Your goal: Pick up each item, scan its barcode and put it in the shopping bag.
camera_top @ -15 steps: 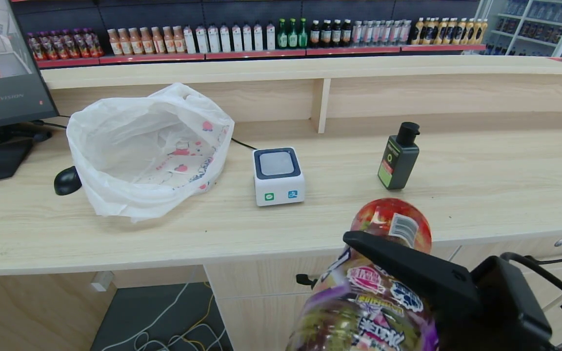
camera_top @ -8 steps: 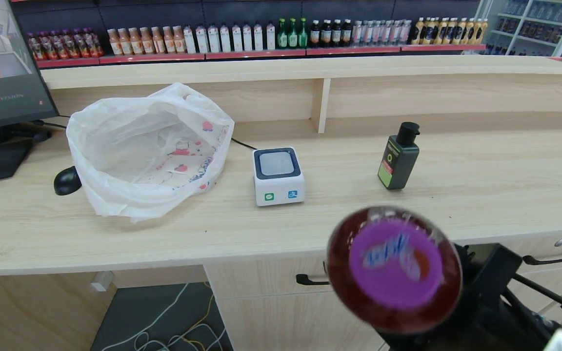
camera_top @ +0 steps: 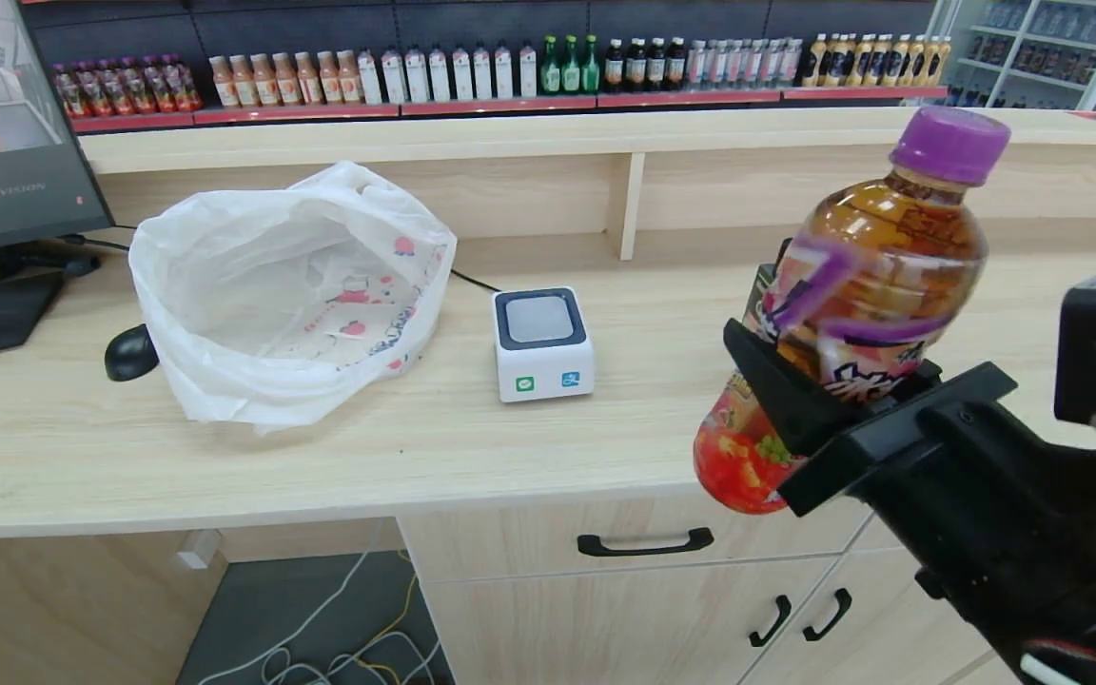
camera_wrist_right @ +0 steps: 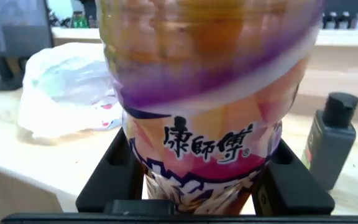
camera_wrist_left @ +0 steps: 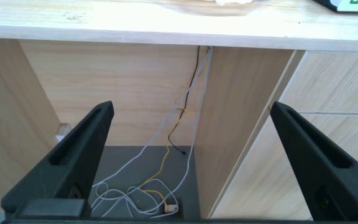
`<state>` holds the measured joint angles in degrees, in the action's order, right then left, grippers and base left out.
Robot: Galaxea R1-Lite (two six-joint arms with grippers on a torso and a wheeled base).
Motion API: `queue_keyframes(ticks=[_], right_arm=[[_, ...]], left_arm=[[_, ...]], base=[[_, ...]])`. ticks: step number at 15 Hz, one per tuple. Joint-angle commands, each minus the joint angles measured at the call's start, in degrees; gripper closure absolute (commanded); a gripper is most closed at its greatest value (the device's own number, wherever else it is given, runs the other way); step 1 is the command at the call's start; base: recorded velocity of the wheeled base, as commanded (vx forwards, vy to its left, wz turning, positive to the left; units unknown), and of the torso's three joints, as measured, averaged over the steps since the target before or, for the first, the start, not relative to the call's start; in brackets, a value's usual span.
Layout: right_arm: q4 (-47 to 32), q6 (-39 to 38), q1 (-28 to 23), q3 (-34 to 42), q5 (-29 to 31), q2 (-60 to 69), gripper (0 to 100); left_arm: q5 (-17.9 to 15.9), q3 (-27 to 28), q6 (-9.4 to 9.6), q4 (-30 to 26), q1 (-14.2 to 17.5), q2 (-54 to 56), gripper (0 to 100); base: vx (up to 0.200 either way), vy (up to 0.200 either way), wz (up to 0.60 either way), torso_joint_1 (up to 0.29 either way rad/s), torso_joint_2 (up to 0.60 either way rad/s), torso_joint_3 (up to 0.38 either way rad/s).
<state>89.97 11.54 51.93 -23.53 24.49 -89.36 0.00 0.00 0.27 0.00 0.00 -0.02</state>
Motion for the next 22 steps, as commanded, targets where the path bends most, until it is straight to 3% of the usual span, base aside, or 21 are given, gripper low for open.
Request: queue_keyframes(ticks=[1, 4, 5, 10, 16, 22], right_arm=[[0.0, -5.4, -5.4, -0.2, -0.1, -1.2, 100], [-2.6, -9.3, -9.0, -1.5, -1.2, -1.4, 100], [-4.1, -9.8, -11.0, -3.0, -4.1, -1.4, 100], [-2.7, -10.6, -15.4, -5.4, -4.6, -3.0, 100], [-2.4, -10.8, -16.1, -7.5, -4.6, -4.7, 100], [-2.0, -10.8, -16.7, -7.8, -4.6, -4.8, 100]], left_arm=[[0.0, 0.0, 0.00, 0.0, 0.0, 0.0, 0], [0.0, 0.0, 0.00, 0.0, 0.0, 0.0, 0], [0.0, 0.0, 0.00, 0.0, 0.0, 0.0, 0], [0.0, 0.0, 0.00, 0.0, 0.0, 0.0, 0], [0.0, 0.0, 0.00, 0.0, 0.0, 0.0, 0], [0.0, 0.0, -0.09, 0.0, 0.0, 0.0, 0]], base=[[0.000, 0.000, 0.00, 0.000, 0.00, 0.000], [0.000, 0.000, 0.00, 0.000, 0.00, 0.000], [0.000, 0.000, 0.00, 0.000, 0.00, 0.000], [0.000, 0.000, 0.00, 0.000, 0.00, 0.000], [0.000, 0.000, 0.00, 0.000, 0.00, 0.000], [0.000, 0.200, 0.00, 0.006, 0.00, -0.001]])
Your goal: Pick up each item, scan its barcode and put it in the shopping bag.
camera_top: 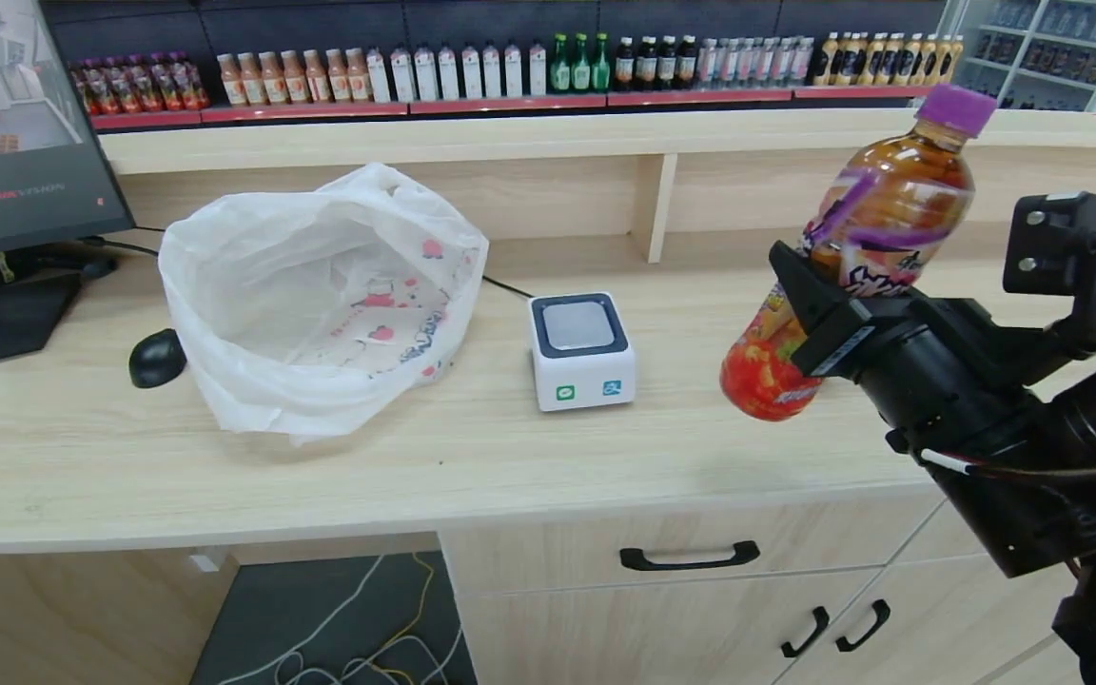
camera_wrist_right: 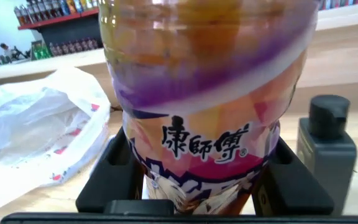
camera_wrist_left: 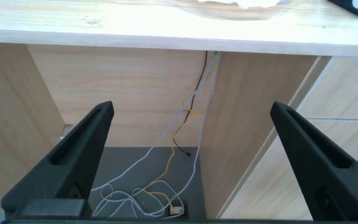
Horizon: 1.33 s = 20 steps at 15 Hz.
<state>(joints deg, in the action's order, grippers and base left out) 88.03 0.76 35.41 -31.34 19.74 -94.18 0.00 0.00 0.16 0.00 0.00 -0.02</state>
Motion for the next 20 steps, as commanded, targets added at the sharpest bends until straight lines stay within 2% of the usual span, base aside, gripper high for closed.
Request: queue_keyframes(ticks=[1, 6, 12, 14, 18, 20], right_arm=[[0.0, 0.0, -0.2, 0.1, 0.1, 0.1, 100], [0.0, 0.0, -0.2, 0.7, 0.0, 1.2, 100], [0.0, 0.0, 0.2, -1.0, -0.5, -0.3, 100], [0.0, -0.4, 0.1, -2.8, -0.6, -0.9, 100], [-2.2, -6.4, 0.4, -10.7, -0.4, -5.3, 100], [-8.6, -13.4, 0.4, -17.3, 0.6, -6.8, 100]], left_arm=[[0.0, 0.0, 0.02, 0.0, 0.0, 0.0, 0], [0.0, 0.0, 0.02, 0.0, -0.1, 0.0, 0], [0.0, 0.0, 0.11, 0.0, 0.0, 0.0, 0], [0.0, 0.0, 0.11, 0.0, 0.0, 0.0, 0], [0.0, 0.0, 0.11, 0.0, 0.0, 0.0, 0], [0.0, 0.0, 0.02, 0.0, 0.0, 0.0, 0]], base=[[0.000, 0.200, 0.00, 0.002, 0.01, 0.007], [0.000, 0.200, 0.00, 0.001, 0.01, 0.000], [0.000, 0.000, 0.00, 0.000, 0.00, 0.000], [0.000, 0.000, 0.00, 0.000, 0.00, 0.000], [0.000, 0.000, 0.00, 0.000, 0.00, 0.000], [0.000, 0.000, 0.00, 0.000, 0.00, 0.000]])
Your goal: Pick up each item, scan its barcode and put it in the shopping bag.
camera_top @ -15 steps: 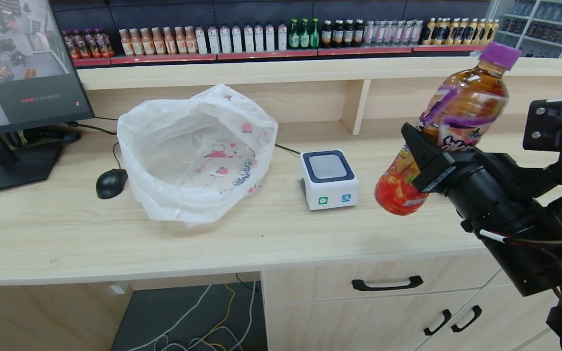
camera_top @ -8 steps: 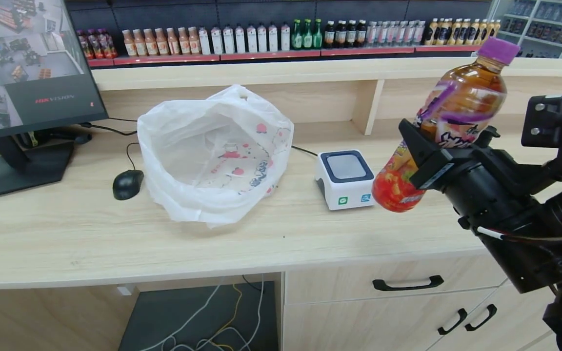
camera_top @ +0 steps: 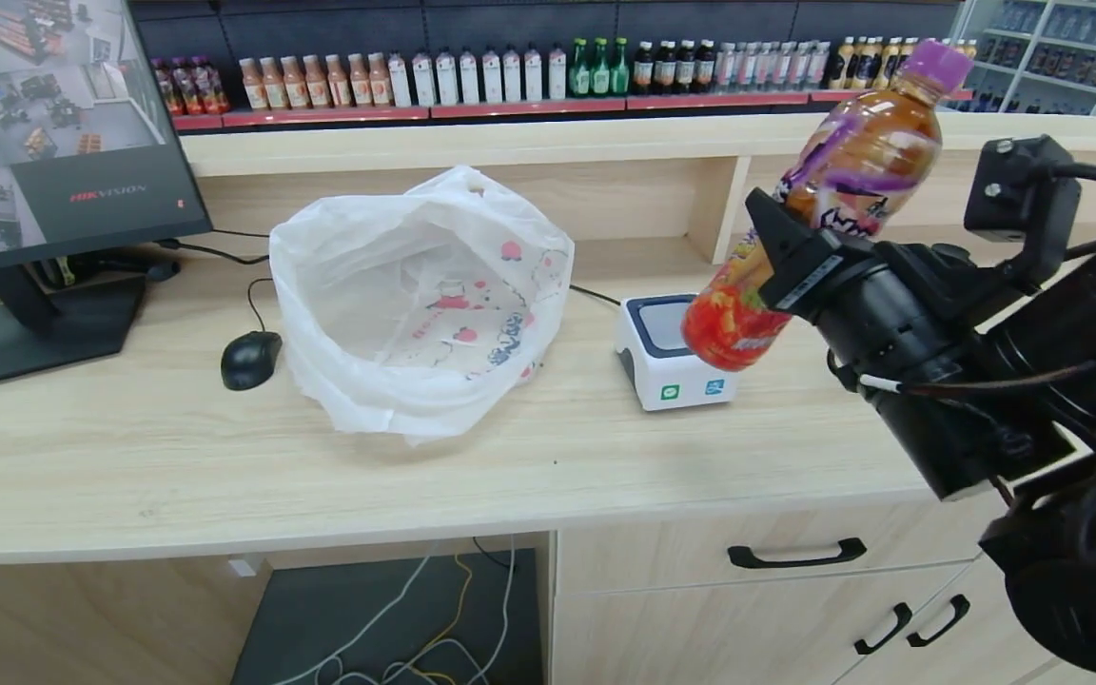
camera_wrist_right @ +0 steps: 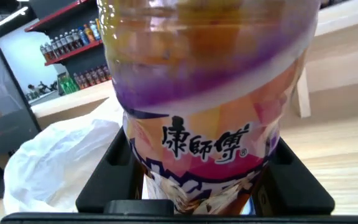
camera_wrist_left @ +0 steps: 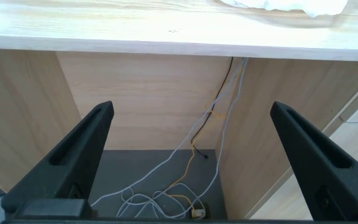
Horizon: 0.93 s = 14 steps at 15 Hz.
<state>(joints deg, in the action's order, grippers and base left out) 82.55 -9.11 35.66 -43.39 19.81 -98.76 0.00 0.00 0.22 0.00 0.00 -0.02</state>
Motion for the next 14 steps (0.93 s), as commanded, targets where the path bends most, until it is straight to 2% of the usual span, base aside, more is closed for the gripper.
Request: queue_keyframes(ticks=[1, 5, 8, 14], right_arm=[[-5.7, -7.9, 0.1, -7.4, 1.3, -3.1, 100], [-11.5, -20.2, -0.1, -14.1, 1.3, -5.9, 100], [-12.4, -30.8, -0.2, -15.1, 1.5, -7.9, 100], [-13.6, -40.7, -3.9, -18.7, 2.7, -14.1, 100]], left_arm=[[0.0, 0.0, 0.04, 0.0, 0.0, 0.0, 0], [0.0, 0.0, 0.04, 0.0, -0.1, 0.0, 0], [0.0, 0.0, 0.04, 0.0, 0.0, 0.0, 0], [0.0, 0.0, 0.04, 0.0, 0.0, 0.0, 0]], base=[[0.000, 0.000, 0.00, 0.000, 0.00, 0.000], [0.000, 0.000, 0.00, 0.000, 0.00, 0.000], [0.000, 0.000, 0.00, 0.000, 0.00, 0.000], [0.000, 0.000, 0.00, 0.000, 0.00, 0.000]])
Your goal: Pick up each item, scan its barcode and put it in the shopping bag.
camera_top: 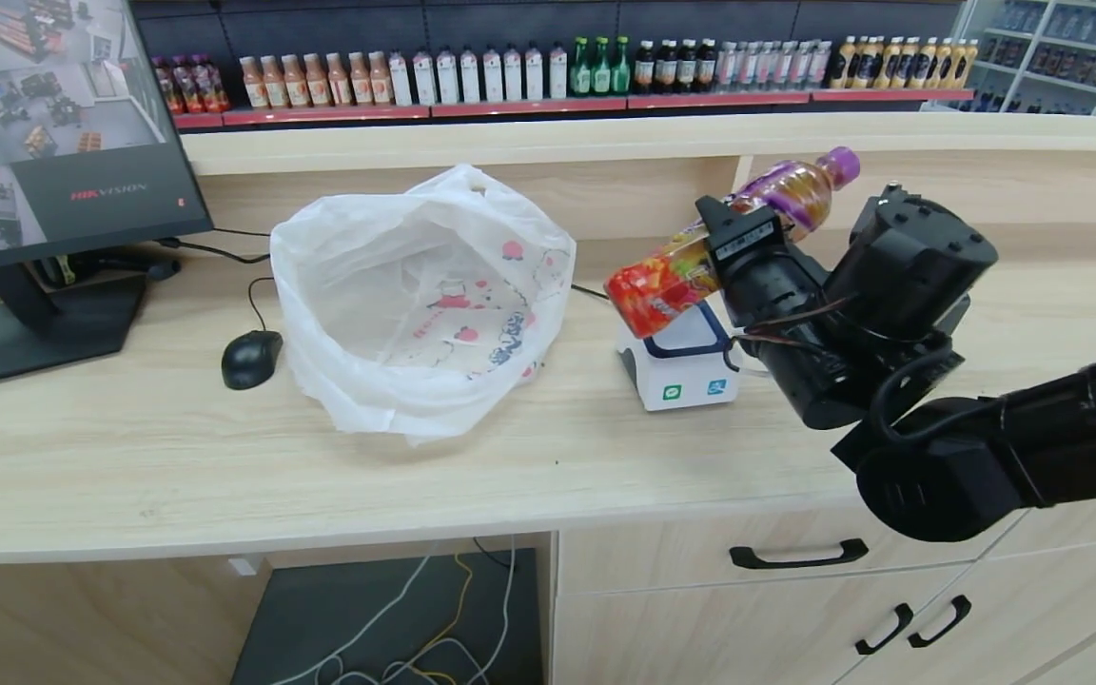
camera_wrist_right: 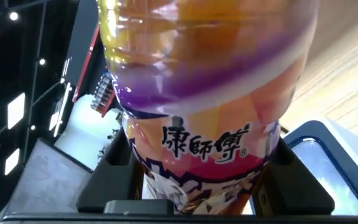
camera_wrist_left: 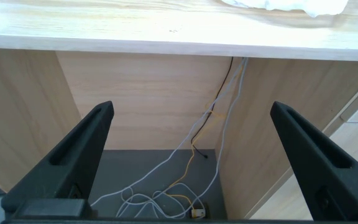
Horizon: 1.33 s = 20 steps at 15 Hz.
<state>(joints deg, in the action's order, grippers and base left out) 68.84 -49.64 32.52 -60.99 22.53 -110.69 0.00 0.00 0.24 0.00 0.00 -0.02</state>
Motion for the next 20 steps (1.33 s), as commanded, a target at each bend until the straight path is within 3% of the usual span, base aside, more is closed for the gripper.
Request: queue_keyframes(ticks=[1, 10, 20], right_arm=[[0.0, -0.9, -0.9, -1.5, 0.0, -2.5, 100], [-1.8, -7.2, -3.8, -1.9, 0.0, -2.6, 100], [-1.8, -7.4, -3.5, -2.0, -0.1, -2.7, 100]], left_arm=[[0.0, 0.0, 0.02, 0.0, 0.0, 0.0, 0], [0.0, 0.0, 0.02, 0.0, 0.0, 0.0, 0], [0.0, 0.0, 0.02, 0.0, 0.0, 0.0, 0]], base=[[0.000, 0.000, 0.00, 0.000, 0.00, 0.000], [0.000, 0.000, 0.00, 0.000, 0.00, 0.000], [0.000, 0.000, 0.00, 0.000, 0.00, 0.000]])
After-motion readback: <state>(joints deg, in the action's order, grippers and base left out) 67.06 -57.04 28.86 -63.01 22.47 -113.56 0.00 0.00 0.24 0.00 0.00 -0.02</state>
